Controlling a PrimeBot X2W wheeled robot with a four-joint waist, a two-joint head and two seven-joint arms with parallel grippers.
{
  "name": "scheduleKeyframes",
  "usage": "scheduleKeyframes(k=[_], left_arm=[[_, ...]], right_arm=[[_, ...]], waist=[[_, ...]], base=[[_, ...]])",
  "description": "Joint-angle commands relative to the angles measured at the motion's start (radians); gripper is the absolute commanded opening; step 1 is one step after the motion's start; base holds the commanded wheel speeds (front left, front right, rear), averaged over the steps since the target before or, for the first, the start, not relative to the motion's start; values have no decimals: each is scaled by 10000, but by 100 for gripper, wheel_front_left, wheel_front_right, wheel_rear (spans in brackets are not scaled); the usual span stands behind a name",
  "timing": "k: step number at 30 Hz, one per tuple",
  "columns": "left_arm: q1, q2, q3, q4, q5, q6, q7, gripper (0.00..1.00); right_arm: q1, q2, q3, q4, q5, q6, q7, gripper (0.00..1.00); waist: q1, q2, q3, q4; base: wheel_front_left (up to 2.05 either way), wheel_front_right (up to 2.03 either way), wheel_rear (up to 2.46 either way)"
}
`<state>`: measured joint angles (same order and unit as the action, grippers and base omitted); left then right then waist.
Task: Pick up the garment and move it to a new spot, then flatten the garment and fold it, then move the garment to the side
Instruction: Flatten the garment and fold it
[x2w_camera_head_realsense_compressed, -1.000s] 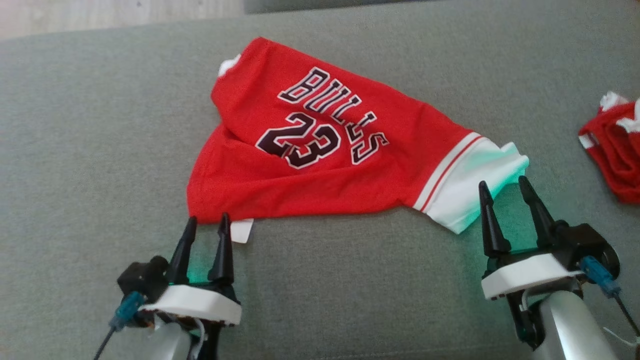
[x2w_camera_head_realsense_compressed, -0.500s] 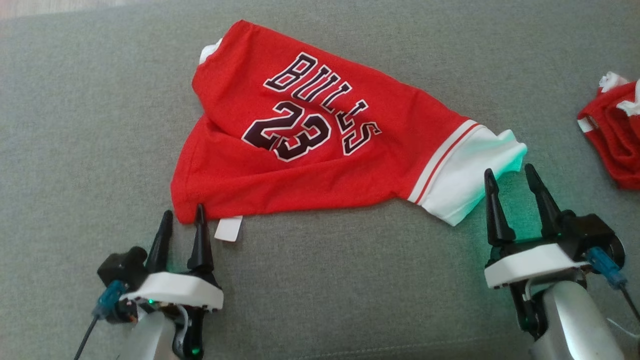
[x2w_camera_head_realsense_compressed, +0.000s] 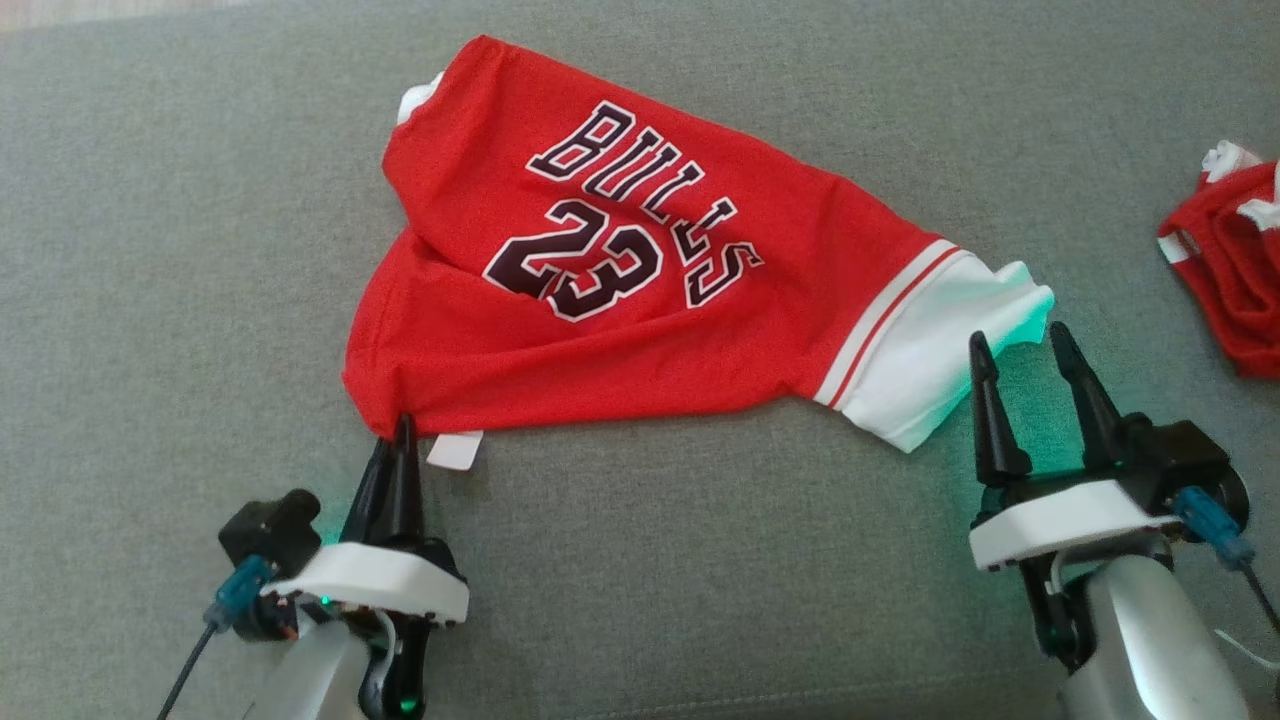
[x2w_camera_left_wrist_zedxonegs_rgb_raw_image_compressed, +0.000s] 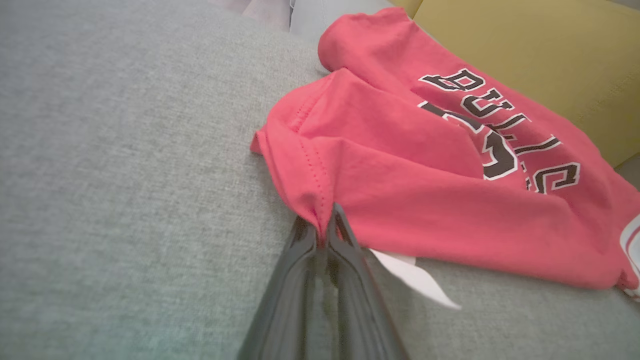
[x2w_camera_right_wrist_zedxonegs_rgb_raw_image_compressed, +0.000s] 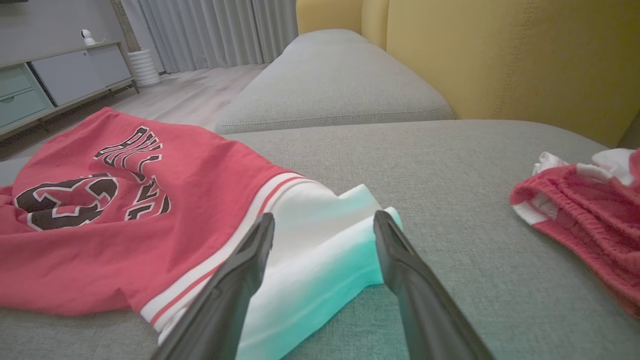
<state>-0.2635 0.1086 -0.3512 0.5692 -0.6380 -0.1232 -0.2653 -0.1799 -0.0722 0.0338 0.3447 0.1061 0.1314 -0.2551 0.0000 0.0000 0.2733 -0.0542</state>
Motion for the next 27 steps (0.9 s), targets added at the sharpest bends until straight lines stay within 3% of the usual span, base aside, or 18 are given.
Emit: scheduleKeyframes(k=[1,8,12,27], left_arm=[[-188,86,82,-201,-113,-74,35,0],[436,-101,1236,-1679,790,-74,35,0],[884,-265,1414,-2365,1239,-74,35,0],[1039,-417,2076,-2561,1867,-75,35,0]], right_arm=[[-253,-40,134,-184,125,-7,-66,100],[175,-62,-491,288,220,-7,-66,100],[412,-41,-511,647,372,-7,-66,100],[36,26,-120,1974,757,-7,-66,100]], waist=[[0,0,-60,37],[0,0,-545,454],[0,0,-792,724],[0,0,-632,995]], base=[[0,0,0],[0,0,0],[0,0,0],[0,0,0]])
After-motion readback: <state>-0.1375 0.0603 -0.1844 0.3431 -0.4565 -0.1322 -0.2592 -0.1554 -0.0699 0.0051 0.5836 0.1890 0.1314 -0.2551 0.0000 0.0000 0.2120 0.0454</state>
